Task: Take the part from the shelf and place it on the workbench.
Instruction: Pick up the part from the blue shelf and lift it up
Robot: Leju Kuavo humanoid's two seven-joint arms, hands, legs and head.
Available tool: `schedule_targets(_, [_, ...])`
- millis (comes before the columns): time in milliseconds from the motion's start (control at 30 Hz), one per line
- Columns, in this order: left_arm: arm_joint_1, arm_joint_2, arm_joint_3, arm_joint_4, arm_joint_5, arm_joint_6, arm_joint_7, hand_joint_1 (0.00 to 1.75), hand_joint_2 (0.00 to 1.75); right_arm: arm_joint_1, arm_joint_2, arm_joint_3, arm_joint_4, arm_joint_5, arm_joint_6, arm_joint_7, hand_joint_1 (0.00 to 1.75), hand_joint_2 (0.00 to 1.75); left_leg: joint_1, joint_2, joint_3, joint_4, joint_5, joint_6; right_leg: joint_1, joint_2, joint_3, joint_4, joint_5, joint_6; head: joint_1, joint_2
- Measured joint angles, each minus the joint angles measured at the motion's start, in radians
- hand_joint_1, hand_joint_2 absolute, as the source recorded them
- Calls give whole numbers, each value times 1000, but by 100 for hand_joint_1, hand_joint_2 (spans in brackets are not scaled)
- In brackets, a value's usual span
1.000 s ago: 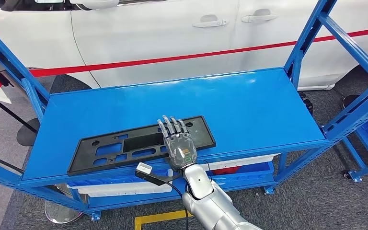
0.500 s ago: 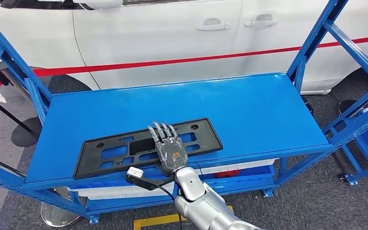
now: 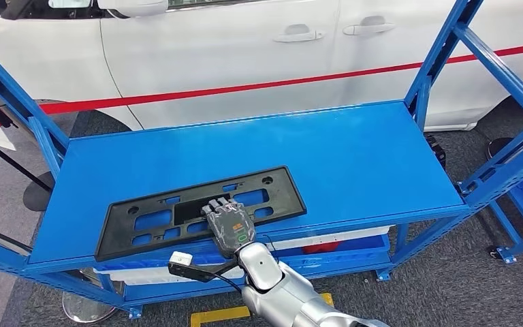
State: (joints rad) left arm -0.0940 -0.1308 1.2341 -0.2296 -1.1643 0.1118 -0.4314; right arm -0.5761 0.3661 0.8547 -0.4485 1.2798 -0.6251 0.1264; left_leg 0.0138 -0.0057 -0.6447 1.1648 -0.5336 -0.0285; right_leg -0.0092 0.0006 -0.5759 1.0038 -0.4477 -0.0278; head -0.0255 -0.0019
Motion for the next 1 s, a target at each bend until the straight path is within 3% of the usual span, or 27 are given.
schedule_targets(67, [2,0,0,0,0,0,2,0,0,-5,0,12,14,-1,3,5,161,175,1,0,-56,112,-37,-4,2,-1,1,0,-1,-2,0,0])
schedule_targets(100, [3,0,0,1,0,0,2,0,0,-9,0,16,22,0,4,9,161,175,1,0,-62,121,-28,-5,2,-1,2,1,-2,-2,0,0])
schedule_targets(133, [3,0,0,1,0,0,2,0,0,-12,0,20,28,0,4,12,162,175,1,0,-49,89,-1,-4,2,0,5,1,-4,-1,0,0])
schedule_targets(233, [1,0,0,1,-1,0,1,0,0,-28,0,27,47,8,8,17,167,175,-1,1,45,-107,90,7,5,3,14,3,-10,8,0,0])
schedule_targets(300, [0,0,0,1,-1,0,1,0,0,-38,0,29,57,17,18,27,173,175,-5,0,70,-159,98,18,8,4,14,4,-12,18,1,0])
schedule_targets(400, [1,0,0,1,1,0,1,0,0,-47,0,29,62,31,32,48,175,175,-4,2,73,-167,102,37,6,5,12,13,-20,35,2,0])
schedule_targets(467, [0,0,0,1,6,0,1,0,0,-51,-1,25,63,37,24,49,175,175,0,4,75,-173,107,50,5,4,-20,85,-67,44,3,0])
schedule_targets(533, [0,0,1,1,15,2,1,0,0,-50,-4,7,62,28,-4,27,175,175,-2,6,72,-173,107,55,4,4,-85,218,-133,49,4,0])
schedule_targets(567, [2,0,2,1,22,3,1,0,0,-46,-7,-10,56,14,-21,3,175,175,-2,6,70,-173,107,55,3,3,-112,271,-150,50,4,0])
schedule_targets(600, [3,0,4,1,28,5,1,0,0,-42,-11,-33,46,-6,-35,-28,175,175,-2,6,69,-172,108,55,3,3,-124,292,-147,50,4,0])
schedule_targets(633, [4,-1,6,1,35,6,1,0,0,-37,-15,-60,28,-34,-46,-65,175,175,-3,5,69,-171,108,55,3,3,-115,271,-124,49,4,0])
schedule_targets(700, [5,-4,12,1,50,11,1,0,0,-24,-24,-121,-33,-108,-58,-149,175,175,-3,2,71,-168,106,52,4,3,-50,140,-53,41,4,0])
schedule_targets(767, [6,-7,22,2,68,19,0,0,0,1,-32,-184,-144,-224,-54,-245,175,175,-6,1,71,-164,104,45,9,3,2,29,-14,31,4,0])
schedule_targets(900, [9,-9,46,2,92,31,1,0,0,71,-65,-277,-460,-439,20,-315,175,175,-7,1,65,-158,99,24,10,0,10,0,-6,15,3,0])
schedule_targets(933, [10,-9,52,2,96,34,1,0,0,85,-78,-294,-549,-479,40,-315,175,175,-5,1,56,-139,84,19,7,-1,10,-4,-4,10,2,0])
schedule_targets(1000, [13,-9,63,2,104,40,4,0,0,106,-109,-318,-725,-552,68,-320,175,175,-2,1,10,-36,21,10,3,-4,8,-7,-1,3,0,0])
